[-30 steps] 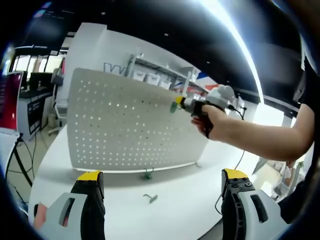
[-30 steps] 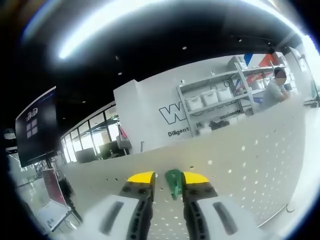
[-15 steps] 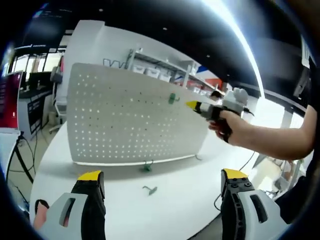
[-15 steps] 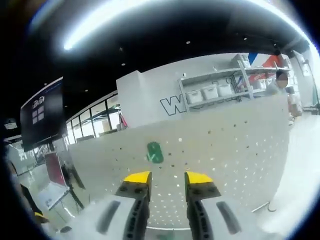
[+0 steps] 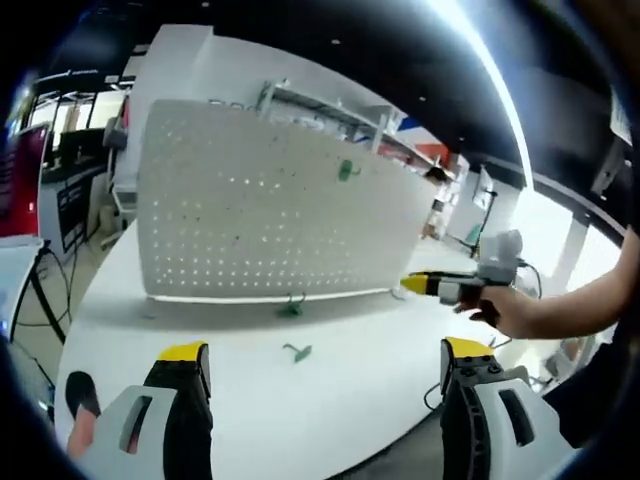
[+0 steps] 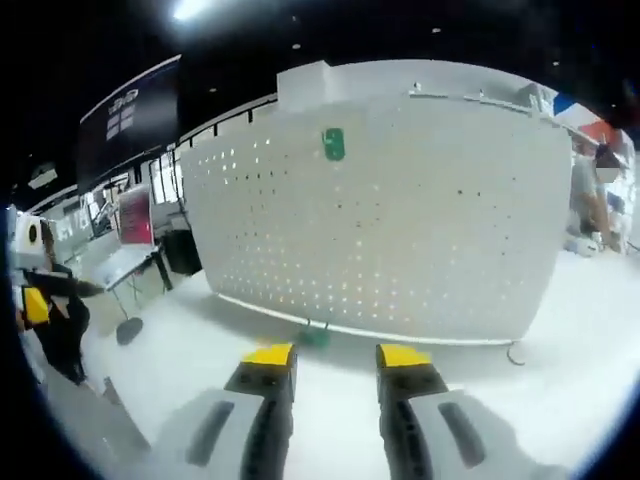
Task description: Insert the hook assembly into the mounting plate slot until the hook locks in place.
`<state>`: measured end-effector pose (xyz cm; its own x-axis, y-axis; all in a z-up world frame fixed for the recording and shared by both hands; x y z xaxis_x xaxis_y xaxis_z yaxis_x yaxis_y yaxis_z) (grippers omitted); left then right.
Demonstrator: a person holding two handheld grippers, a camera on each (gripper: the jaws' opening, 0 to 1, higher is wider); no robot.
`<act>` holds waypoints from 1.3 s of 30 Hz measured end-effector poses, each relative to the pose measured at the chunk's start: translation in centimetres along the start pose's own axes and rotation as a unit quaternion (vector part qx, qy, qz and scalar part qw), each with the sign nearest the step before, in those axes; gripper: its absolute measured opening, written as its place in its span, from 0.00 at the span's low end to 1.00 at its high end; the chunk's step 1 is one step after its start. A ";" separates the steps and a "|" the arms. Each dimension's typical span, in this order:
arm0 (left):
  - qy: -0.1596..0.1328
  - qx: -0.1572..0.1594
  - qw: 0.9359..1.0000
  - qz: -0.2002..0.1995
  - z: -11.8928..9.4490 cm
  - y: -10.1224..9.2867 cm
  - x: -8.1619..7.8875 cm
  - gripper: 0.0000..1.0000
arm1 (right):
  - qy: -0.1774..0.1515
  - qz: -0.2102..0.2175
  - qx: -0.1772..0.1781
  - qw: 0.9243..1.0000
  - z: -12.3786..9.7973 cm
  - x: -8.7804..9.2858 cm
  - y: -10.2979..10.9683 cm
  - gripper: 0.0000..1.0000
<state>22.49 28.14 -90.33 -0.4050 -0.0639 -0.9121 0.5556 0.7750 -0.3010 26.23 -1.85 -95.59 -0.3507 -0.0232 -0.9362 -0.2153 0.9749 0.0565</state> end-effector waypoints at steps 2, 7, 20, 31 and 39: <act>0.004 -0.003 1.000 0.000 -0.2 0.0 0.1 0.97 | 0.014 -0.003 -0.004 1.000 -1.1 1.4 0.1 0.29; 0.009 -0.015 1.000 -0.015 -1.1 0.6 0.5 0.97 | 0.057 0.009 -0.027 0.998 -3.0 3.9 0.6 0.28; 0.047 -0.005 0.999 -0.001 -2.2 -0.5 2.4 0.96 | 0.098 -0.011 -0.062 0.993 -6.0 6.5 0.9 0.29; 0.071 -0.008 0.997 0.006 -2.6 0.0 3.4 0.96 | 0.115 -0.010 -0.079 0.990 -7.5 6.5 0.7 0.30; 0.093 -0.027 0.995 0.013 -3.1 0.9 4.5 0.98 | 0.104 -0.007 -0.089 0.991 -7.9 5.7 0.5 0.31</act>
<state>18.97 30.49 -93.82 -0.5211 0.0694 -0.8507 0.5302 0.8074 -0.2590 16.94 -3.20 -98.21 -0.5232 -0.0999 -0.8464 -0.3718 0.9203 0.1213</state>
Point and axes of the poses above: the point that each gripper's makers call its tool centre point, and the gripper's own axes: z roughly forward along the fingers, y roughly to its left, x roughly out of its underside, the point moved 5 cm from there along -z, roughly backward along the fingers, and after that the axes turned 5 degrees about -y, right-handed, at the moved point
